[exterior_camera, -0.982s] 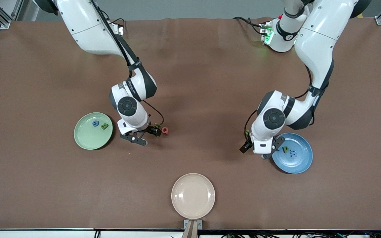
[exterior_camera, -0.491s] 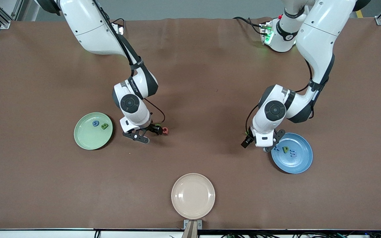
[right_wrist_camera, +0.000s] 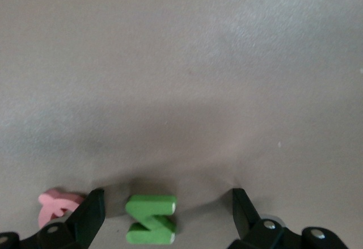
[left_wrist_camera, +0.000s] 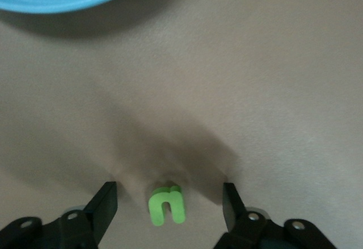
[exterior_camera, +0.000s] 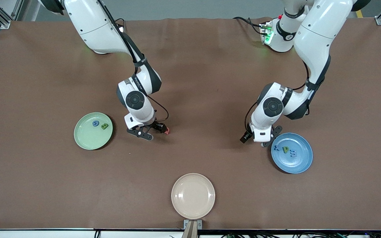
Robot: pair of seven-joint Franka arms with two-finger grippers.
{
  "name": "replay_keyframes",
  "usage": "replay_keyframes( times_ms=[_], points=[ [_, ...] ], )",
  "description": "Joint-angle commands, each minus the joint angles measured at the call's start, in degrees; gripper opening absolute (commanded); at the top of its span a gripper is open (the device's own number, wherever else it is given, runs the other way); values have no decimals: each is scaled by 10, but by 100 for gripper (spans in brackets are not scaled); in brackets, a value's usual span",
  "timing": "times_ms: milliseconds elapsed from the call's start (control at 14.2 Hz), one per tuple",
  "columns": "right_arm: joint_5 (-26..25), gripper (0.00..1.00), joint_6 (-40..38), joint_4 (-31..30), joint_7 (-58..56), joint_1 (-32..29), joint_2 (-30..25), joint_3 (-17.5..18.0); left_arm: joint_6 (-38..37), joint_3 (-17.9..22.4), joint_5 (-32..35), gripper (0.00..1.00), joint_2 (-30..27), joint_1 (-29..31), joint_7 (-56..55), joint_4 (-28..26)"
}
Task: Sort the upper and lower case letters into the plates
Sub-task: 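Grasp the green n with the left gripper while the right grasps green N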
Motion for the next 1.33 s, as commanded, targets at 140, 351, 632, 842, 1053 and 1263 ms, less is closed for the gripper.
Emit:
replay_keyframes(
  times_ms=[140,351,632,842,1053,1263],
  points=[
    [-6,79,2,-22,19,12,-14,-3,10,-1,7,51,-27,2,-13,-34],
    [-5,43,0,-31,20,12,-23,-3,10,-1,6,9,-28,1,-14,-30],
    [-5,1,0,-36,19,9,-29,-3,-17,-1,6,0,-73,13,6,-14],
    [-6,0,-41,-34,-15,-8,-54,-8,-95,1,6,0,-120,23,79,9],
    [-6,0,-103,-36,-116,-65,-99,-8,-107,4,6,0,-107,78,217,33],
    [-6,0,-138,-48,-247,-137,-136,-8,-113,6,7,3,-78,118,308,39]
  ],
)
